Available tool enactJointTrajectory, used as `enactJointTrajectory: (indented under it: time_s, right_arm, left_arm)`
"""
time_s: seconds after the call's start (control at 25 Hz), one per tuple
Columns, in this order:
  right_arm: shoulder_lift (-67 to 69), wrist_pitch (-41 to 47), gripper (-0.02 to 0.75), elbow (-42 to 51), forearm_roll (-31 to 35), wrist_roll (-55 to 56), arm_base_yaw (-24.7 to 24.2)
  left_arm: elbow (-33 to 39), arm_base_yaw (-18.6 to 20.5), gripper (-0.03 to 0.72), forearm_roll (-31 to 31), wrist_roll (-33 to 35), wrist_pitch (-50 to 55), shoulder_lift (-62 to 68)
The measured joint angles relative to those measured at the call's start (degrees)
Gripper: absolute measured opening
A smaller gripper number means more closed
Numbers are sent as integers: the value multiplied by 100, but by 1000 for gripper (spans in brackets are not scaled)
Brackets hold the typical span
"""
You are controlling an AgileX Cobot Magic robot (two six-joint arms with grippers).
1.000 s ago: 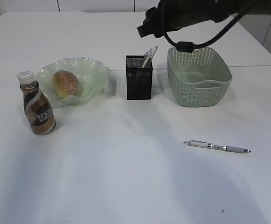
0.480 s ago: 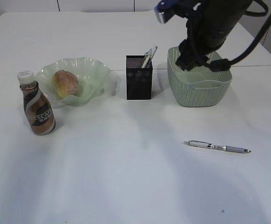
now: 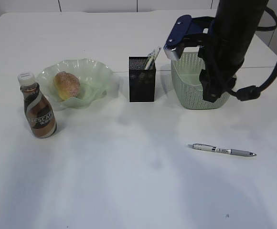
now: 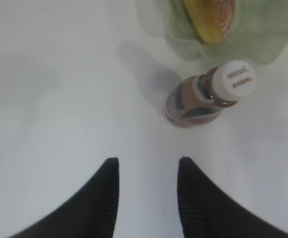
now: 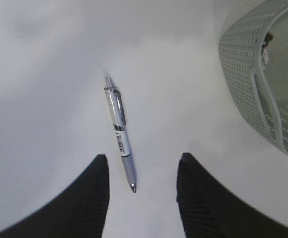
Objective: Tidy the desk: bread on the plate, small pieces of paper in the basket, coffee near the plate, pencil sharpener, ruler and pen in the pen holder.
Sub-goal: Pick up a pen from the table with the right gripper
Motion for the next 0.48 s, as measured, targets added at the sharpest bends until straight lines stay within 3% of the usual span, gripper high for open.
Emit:
enactJointTrajectory:
  time_s: [0.48]
  right_arm:
    - [-12, 0, 320, 0, 690, -118, 0]
  left_arm:
    - [0, 0, 275, -36, 0, 0, 13]
